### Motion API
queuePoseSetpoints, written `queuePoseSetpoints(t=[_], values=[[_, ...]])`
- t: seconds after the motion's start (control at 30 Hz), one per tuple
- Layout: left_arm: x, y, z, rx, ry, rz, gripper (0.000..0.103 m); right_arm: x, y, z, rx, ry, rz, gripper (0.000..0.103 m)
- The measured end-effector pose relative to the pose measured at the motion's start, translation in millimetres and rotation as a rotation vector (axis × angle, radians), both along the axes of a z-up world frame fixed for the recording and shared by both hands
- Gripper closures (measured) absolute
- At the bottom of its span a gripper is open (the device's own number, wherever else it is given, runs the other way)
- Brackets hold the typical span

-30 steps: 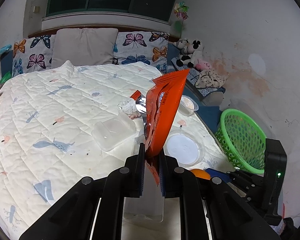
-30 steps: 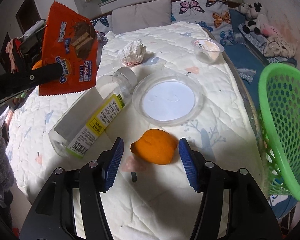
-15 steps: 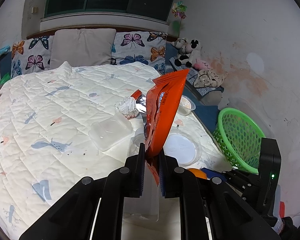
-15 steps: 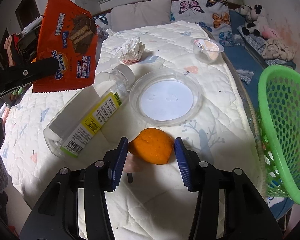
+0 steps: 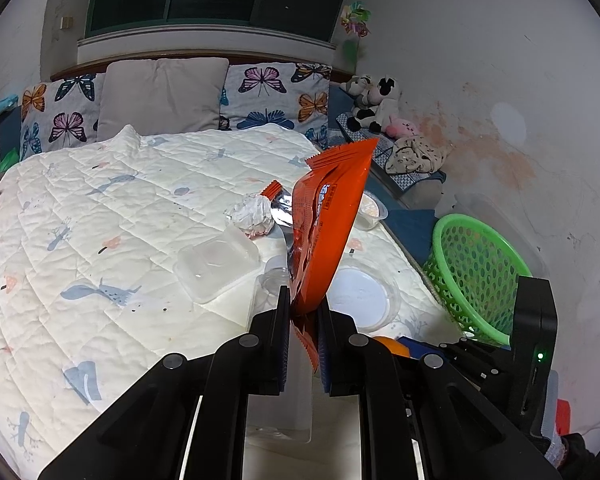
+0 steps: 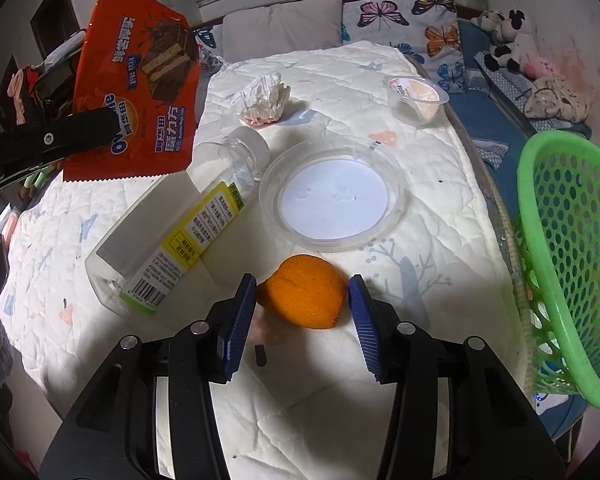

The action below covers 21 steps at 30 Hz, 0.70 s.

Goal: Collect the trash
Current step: 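Grasp the orange peel with the right tool while the left tool holds the wrapper, then carry the peel and wrapper over the green basket and open both tools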

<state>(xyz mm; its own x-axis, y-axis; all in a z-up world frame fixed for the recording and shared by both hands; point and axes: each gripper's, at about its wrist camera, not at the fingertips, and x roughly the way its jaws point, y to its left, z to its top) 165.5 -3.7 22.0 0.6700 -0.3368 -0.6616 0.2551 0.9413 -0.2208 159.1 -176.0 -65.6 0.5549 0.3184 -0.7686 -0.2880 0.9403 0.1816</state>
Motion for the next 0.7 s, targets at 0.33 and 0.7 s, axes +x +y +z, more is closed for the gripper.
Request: queuePoseSetpoints(t=[0.33,0.7], values=[[-2,-10,3,-0.006,-0.007,-0.021,0.091,-12,-11,11,0.016,-0.024,-0.017,0.061],[-1,-41,5,-0.02,-0.008,-0.089,0.091,-26,-46,36,0.031,-0.08,-0.077,0.061]])
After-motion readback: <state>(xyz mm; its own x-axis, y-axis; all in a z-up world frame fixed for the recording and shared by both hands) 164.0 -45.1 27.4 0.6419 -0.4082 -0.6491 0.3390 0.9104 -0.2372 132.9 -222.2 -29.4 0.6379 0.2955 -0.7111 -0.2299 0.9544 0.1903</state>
